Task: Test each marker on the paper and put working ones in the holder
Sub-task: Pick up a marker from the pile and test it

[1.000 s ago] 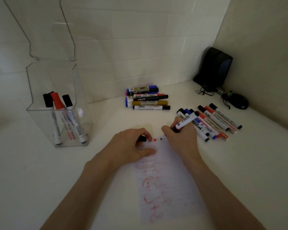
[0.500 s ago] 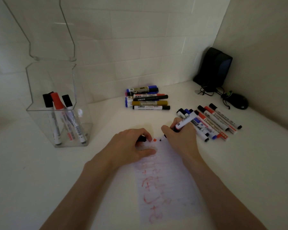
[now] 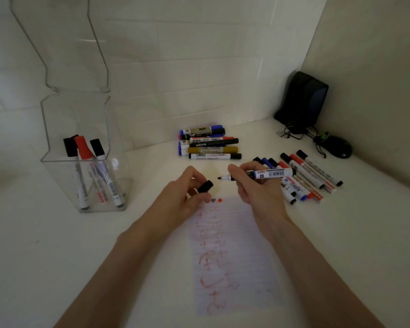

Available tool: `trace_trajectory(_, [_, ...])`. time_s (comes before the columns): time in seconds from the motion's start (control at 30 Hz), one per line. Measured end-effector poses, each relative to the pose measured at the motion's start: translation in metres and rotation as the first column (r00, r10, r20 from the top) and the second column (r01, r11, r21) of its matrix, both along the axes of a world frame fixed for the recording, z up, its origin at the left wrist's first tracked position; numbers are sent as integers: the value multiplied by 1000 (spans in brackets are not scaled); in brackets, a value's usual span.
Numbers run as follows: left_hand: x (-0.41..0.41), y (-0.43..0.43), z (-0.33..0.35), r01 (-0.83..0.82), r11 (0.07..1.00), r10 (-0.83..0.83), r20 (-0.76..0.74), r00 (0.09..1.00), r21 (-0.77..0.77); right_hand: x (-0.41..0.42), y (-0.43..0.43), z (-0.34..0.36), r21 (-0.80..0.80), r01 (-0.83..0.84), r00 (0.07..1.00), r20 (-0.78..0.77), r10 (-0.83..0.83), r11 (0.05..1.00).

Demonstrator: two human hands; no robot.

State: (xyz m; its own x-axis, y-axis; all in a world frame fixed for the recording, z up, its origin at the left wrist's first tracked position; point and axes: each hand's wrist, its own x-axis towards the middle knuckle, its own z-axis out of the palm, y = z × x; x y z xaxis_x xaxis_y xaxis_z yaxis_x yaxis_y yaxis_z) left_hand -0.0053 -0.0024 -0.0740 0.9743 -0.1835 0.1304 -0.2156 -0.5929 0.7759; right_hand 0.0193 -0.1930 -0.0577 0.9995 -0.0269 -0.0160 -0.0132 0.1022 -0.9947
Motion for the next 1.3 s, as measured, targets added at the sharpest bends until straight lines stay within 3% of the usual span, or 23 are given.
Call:
trace_trajectory(0.3, [3,-1,-1,5,1000,-6,69,998,3,-7,4,2,-193,-118,992,23,124,974])
trace_trajectory(0.43, [4,2,0,-41,997,49,132,990,-63,-6,-4,10,31,-216,971,-102,218,976])
trace_trajectory(0.53, [4,1,1,-37,986,68,188,980,-164,-8,-1,8,25,-132,975,-177,134,991])
trace_trajectory(0.63, [3,-3,0,-36,976,83,215,973,-215,-12,5,5,155,-33,972,-227,68,987])
trace_trajectory(0.8, [-2,-4,-2,-8,980,56,235,970,-201,-10,5,4,169,-50,966,-243,91,984])
trace_trajectory(0.93, [5,-3,-1,-49,980,92,220,971,-191,-3,-6,8,-86,-161,982,-112,151,983])
trace_trajectory(1.07, [9,-1,-2,-135,974,181,263,948,-183,6,-35,11,-347,-85,975,163,149,934])
trace_trajectory(1.17, [8,4,-5,-156,974,201,305,931,-165,16,-53,4,-605,73,950,283,129,793])
trace_trajectory(1.3, [9,4,-7,-247,959,278,298,913,-137,26,-68,-8,-795,237,966,254,-48,558])
